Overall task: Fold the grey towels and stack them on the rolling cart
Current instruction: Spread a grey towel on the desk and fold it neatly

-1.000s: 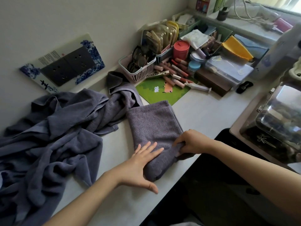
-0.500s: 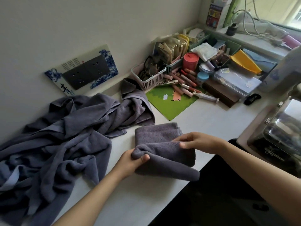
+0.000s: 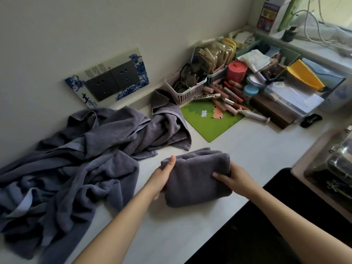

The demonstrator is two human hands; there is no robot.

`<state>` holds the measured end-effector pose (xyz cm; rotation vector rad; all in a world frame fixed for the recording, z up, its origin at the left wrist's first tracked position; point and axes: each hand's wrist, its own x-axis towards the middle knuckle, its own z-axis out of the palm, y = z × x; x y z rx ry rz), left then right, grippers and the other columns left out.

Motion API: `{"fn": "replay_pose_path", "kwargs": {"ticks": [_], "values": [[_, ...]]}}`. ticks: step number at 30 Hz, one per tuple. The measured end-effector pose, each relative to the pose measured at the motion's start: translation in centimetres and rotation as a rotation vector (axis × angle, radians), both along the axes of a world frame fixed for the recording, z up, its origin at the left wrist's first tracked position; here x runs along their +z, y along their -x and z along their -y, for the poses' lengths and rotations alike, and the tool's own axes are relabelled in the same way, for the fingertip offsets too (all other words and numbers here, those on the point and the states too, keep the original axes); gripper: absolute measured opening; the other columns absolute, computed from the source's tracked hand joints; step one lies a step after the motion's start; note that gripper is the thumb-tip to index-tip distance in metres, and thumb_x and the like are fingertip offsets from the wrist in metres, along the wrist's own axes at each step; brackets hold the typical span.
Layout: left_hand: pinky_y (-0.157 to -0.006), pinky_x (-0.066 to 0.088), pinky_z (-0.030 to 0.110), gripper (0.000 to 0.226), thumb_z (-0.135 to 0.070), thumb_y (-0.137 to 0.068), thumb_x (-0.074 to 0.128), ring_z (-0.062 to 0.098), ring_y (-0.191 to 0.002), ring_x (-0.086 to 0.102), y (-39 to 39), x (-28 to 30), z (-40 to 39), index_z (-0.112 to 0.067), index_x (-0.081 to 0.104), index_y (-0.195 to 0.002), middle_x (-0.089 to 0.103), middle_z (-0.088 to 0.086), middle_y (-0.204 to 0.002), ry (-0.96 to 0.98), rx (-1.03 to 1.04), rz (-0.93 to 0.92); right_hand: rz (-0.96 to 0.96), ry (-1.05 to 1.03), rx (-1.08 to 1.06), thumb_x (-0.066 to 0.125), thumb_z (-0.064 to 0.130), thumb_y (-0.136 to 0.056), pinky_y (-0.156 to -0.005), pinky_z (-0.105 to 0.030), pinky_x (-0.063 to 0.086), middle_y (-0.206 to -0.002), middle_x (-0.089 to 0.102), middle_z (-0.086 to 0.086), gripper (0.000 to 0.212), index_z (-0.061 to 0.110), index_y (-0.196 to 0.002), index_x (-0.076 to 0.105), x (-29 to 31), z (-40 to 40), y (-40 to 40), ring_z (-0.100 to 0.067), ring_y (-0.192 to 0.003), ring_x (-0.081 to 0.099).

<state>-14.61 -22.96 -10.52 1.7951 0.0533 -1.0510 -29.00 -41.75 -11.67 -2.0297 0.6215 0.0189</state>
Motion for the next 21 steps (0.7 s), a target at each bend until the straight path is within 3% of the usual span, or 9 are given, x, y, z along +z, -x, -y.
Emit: {"fn": "replay_pose_path", "kwargs": {"ticks": [3, 6, 9, 12, 13, 15, 17, 19, 21], "values": [[-0.083, 0.042, 0.01, 0.087, -0.075, -0.058, 0.06, 0.012, -0.114, 0.055, 1.4, 0.5, -0.8, -0.025, 0.041, -0.127, 0.059, -0.009, -0.115, 0.083, -0.03, 0.327, -0.061, 0.1, -0.068, 0.054, 0.032, -0.092, -0.075, -0.023, 0.037, -0.115, 0.066, -0.005, 0.033, 0.018, -0.122, 0.053, -0.7, -0.5, -1.4, -0.026, -0.111, 0.057], [-0.082, 0.044, 0.024, 0.09, -0.055, -0.072, 0.07, 0.025, -0.11, 0.059, 2.3, -0.4, -0.6, -0.017, 0.025, -0.14, 0.061, 0.007, -0.119, -0.201, -0.129, 0.592, -0.138, 0.102, -0.145, 0.045, 0.039, -0.095, -0.077, -0.031, 0.04, -0.113, 0.066, -0.012, 0.031, 0.018, -0.117, 0.053, -1.4, -1.6, -2.8, -0.033, -0.109, 0.057], [-0.083, 0.043, 0.034, 0.066, -0.05, -0.085, 0.058, 0.036, -0.112, 0.055, 1.5, -1.9, 0.3, -0.005, 0.035, -0.127, 0.058, 0.022, -0.123, -0.427, -0.041, 0.47, -0.246, 0.096, -0.231, 0.039, 0.045, -0.095, -0.071, -0.031, 0.035, -0.105, 0.065, -0.018, 0.035, 0.012, -0.093, 0.052, -2.3, -2.3, -3.6, -0.035, -0.102, 0.057], [-0.088, 0.041, 0.036, 0.065, -0.053, -0.088, 0.051, 0.037, -0.115, 0.052, 0.2, -2.2, 1.4, -0.004, 0.033, -0.126, 0.053, 0.022, -0.128, -0.495, -0.097, 0.367, -0.407, 0.235, -0.25, 0.033, 0.05, -0.095, -0.073, -0.035, 0.038, -0.105, 0.064, -0.017, 0.044, 0.01, -0.095, 0.051, -2.2, -2.4, -4.2, -0.035, -0.101, 0.058], [-0.089, 0.042, 0.038, 0.068, -0.055, -0.088, 0.049, 0.037, -0.116, 0.051, 0.1, -2.0, 1.4, -0.007, 0.03, -0.132, 0.051, 0.021, -0.13, -0.557, -0.143, 0.474, -0.449, 0.326, -0.246, 0.033, 0.05, -0.094, -0.073, -0.036, 0.038, -0.106, 0.064, -0.015, 0.044, 0.011, -0.102, 0.05, -1.9, -2.4, -4.3, -0.034, -0.101, 0.058], [-0.087, 0.046, 0.042, 0.072, -0.054, -0.087, 0.048, 0.038, -0.113, 0.051, 0.5, -1.5, 1.2, -0.014, 0.027, -0.143, 0.046, 0.019, -0.131, -0.571, -0.225, 0.918, -0.349, 0.472, -0.286, 0.042, 0.041, -0.093, -0.076, -0.037, 0.04, -0.113, 0.06, -0.014, 0.037, 0.015, -0.119, 0.046, -1.1, -2.5, -4.3, -0.035, -0.102, 0.057], [-0.085, 0.049, 0.043, 0.067, -0.05, -0.085, 0.048, 0.037, -0.114, 0.05, 1.2, -1.5, 0.8, -0.02, 0.031, -0.143, 0.042, 0.018, -0.134, -0.384, -0.258, 1.151, -0.113, 0.576, -0.265, 0.051, 0.025, -0.088, -0.082, -0.041, 0.044, -0.118, 0.056, -0.017, 0.046, 0.019, -0.133, 0.044, -0.9, -3.0, -3.7, -0.04, -0.099, 0.055], [-0.095, 0.043, 0.035, 0.071, -0.041, -0.087, 0.058, 0.033, -0.126, 0.043, 2.3, -1.4, 0.1, -0.024, 0.024, -0.146, 0.031, 0.017, -0.142, -0.192, -0.206, 1.004, 0.021, 0.578, -0.24, 0.053, 0.025, -0.086, -0.087, -0.043, 0.046, -0.127, 0.049, -0.02, 0.052, 0.023, -0.137, 0.042, -1.3, -3.5, -2.7, -0.04, -0.102, 0.055], [-0.099, 0.031, 0.019, 0.083, -0.033, -0.085, 0.065, 0.024, -0.133, 0.037, 2.9, -1.2, -0.6, -0.025, 0.011, -0.149, 0.029, 0.011, -0.146, -0.077, -0.142, 0.746, -0.025, 0.366, -0.233, 0.056, 0.038, -0.088, -0.1, -0.04, 0.041, -0.141, 0.034, -0.016, 0.062, 0.026, -0.143, 0.03, -1.7, -3.9, -1.8, -0.033, -0.121, 0.046]]}}
